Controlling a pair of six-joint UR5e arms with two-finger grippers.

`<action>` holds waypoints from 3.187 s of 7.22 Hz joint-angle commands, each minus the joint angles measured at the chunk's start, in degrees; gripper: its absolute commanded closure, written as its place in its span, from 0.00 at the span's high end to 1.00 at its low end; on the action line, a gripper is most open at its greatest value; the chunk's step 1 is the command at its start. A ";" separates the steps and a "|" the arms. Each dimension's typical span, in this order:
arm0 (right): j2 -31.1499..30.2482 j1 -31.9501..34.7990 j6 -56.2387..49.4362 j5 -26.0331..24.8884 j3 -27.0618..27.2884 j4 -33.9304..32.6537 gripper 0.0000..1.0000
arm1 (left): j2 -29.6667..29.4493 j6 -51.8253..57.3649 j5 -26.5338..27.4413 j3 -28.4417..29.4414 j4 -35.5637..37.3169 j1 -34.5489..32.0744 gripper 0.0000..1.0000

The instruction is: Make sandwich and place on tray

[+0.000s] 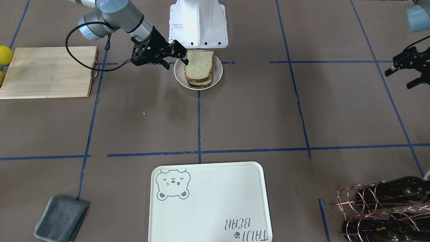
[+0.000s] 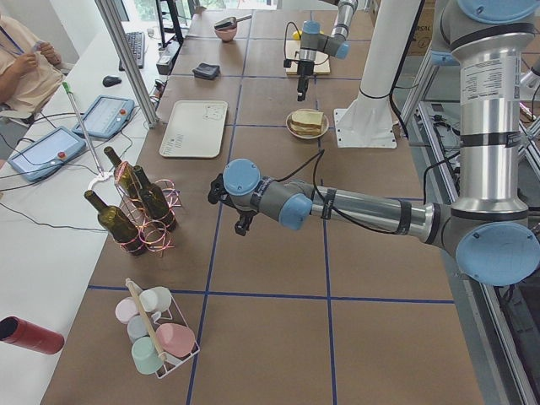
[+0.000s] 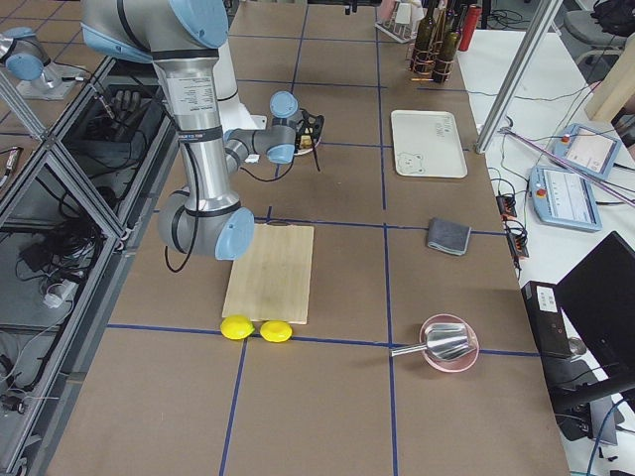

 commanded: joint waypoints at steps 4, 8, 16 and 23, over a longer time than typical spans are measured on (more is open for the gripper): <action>-10.93 23.00 -3.92 22.89 4.63 -3.04 1.00 | -12.33 -63.73 26.41 -0.69 -31.15 39.04 0.82; -10.33 22.58 -4.38 22.90 3.58 -2.95 1.00 | -18.68 -73.28 47.01 -3.51 -18.45 56.22 0.52; -9.45 22.22 -4.38 22.98 3.05 -2.24 1.00 | -24.32 -73.46 50.56 -1.31 -11.82 61.78 0.42; -9.36 22.22 -4.38 23.07 3.22 -2.16 1.00 | -25.38 -73.46 50.56 0.53 -11.90 61.78 0.27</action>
